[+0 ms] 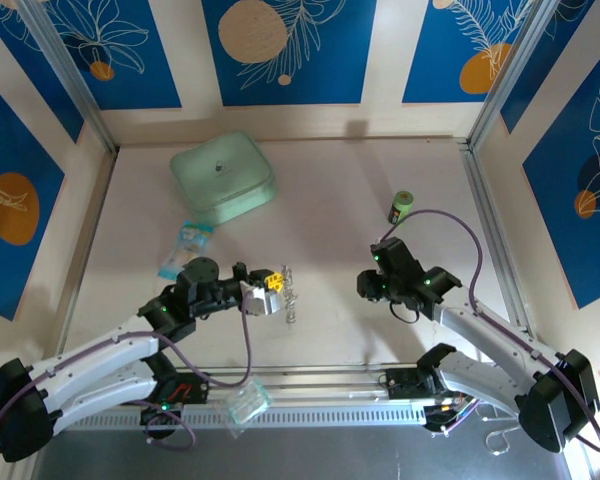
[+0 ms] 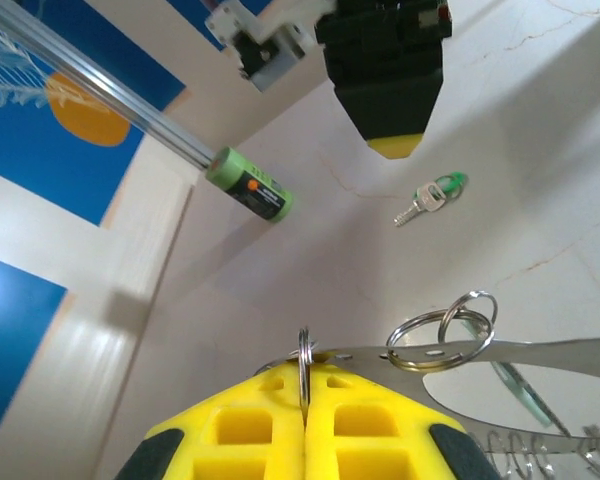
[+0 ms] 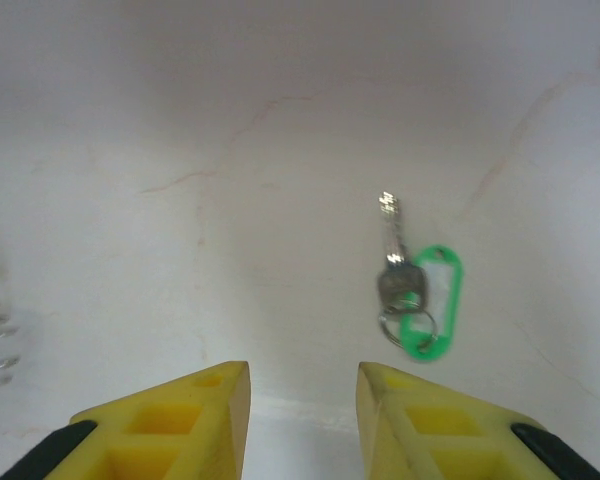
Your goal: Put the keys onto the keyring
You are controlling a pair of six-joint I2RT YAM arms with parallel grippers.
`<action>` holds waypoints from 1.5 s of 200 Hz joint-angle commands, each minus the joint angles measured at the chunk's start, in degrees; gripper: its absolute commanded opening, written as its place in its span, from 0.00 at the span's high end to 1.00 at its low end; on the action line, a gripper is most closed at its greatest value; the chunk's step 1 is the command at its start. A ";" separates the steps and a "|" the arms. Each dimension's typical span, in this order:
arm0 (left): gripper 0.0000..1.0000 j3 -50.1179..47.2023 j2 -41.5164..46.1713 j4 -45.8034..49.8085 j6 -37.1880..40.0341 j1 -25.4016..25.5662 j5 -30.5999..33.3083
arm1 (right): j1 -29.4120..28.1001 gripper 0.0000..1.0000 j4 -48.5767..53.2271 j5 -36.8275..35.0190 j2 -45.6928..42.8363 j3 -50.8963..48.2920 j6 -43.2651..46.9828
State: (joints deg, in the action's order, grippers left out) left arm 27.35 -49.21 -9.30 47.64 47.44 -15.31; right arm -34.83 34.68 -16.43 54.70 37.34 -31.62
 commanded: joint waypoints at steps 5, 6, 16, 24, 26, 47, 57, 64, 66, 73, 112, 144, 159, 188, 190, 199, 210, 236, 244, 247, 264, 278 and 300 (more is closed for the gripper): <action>1.00 7.21 -1.64 9.00 -5.66 0.48 0.67 | -3.23 0.66 -5.47 5.61 -2.86 3.06 13.02; 1.00 7.42 -1.70 9.42 -5.78 0.47 0.65 | -3.40 0.66 -5.70 5.74 -2.94 3.12 13.26; 1.00 9.62 -2.89 13.23 -6.77 0.40 0.31 | -5.08 0.66 -8.23 7.44 -3.55 3.60 18.64; 1.00 11.52 -3.85 16.43 -7.34 0.40 -0.41 | -6.79 0.66 -10.41 8.79 -3.89 3.99 23.27; 1.00 12.05 -4.16 17.37 -7.44 0.38 -0.66 | -7.28 0.66 -10.94 9.09 -3.87 4.04 24.48; 1.00 16.93 -6.79 25.82 -8.09 0.36 -4.53 | -12.10 0.67 -17.02 12.69 -4.77 3.35 37.77; 1.00 18.58 -7.91 28.60 -8.23 0.29 -6.39 | -13.48 0.67 -20.31 16.05 -5.49 2.08 43.72; 1.00 19.32 -8.46 29.77 -8.42 0.32 -7.43 | -14.23 0.67 -22.80 17.72 -5.82 1.10 47.27; 1.00 19.43 -8.56 29.97 -8.39 0.31 -7.69 | -14.39 0.67 -23.20 18.35 -6.00 0.86 48.10; 1.00 19.74 -8.94 30.44 -8.52 0.37 -8.36 | -14.64 0.67 -25.85 20.14 -6.15 0.10 50.37; 1.00 18.97 -9.31 29.40 -8.61 0.37 -11.57 | -15.56 0.67 -30.29 26.63 -2.93 1.02 53.60; 1.00 18.88 -9.76 29.76 -8.79 0.29 -12.36 | -16.74 0.67 -31.80 28.17 -0.50 1.42 54.23; 1.00 18.88 -10.03 29.77 -9.04 0.39 -12.61 | -17.18 0.67 -33.20 28.66 0.08 1.02 54.16; 1.00 19.05 -10.37 29.75 -9.40 0.42 -13.10 | -17.54 0.68 -34.38 28.76 1.34 1.06 54.29; 1.00 19.07 -10.38 29.77 -9.40 0.38 -13.13 | -17.53 0.68 -34.49 28.78 1.41 1.06 54.25; 1.00 19.18 -10.46 29.68 -9.53 0.30 -13.17 | -17.63 0.69 -34.51 28.98 1.83 1.13 54.53; 1.00 19.23 -10.55 29.63 -9.58 0.34 -13.26 | -17.81 0.70 -34.52 29.08 2.34 1.33 54.73; 1.00 19.40 -10.64 29.54 -9.74 0.36 -13.53 | -17.95 0.71 -34.32 29.13 3.29 1.55 55.22; 1.00 19.40 -10.73 29.57 -9.76 0.37 -13.57 | -17.98 0.72 -34.50 28.92 3.47 1.59 55.34; 1.00 19.40 -10.73 29.52 -9.76 0.44 -13.56 | -17.99 0.73 -34.52 28.72 3.56 1.59 55.39; 1.00 19.40 -10.64 29.40 -9.84 0.37 -13.68 | -18.14 0.75 -34.50 28.17 4.09 1.64 55.74; 1.00 19.40 -10.64 29.32 -9.92 0.37 -13.76 | -18.15 0.77 -34.41 28.07 4.44 1.71 55.95; 1.00 19.40 -10.69 29.32 -10.06 0.37 -13.74 | -18.34 0.83 -34.54 27.90 4.87 1.85 56.03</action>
State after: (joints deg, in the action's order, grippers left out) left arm 45.36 -59.81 20.62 37.98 47.44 -26.76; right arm -52.58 0.78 11.03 59.13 38.13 23.51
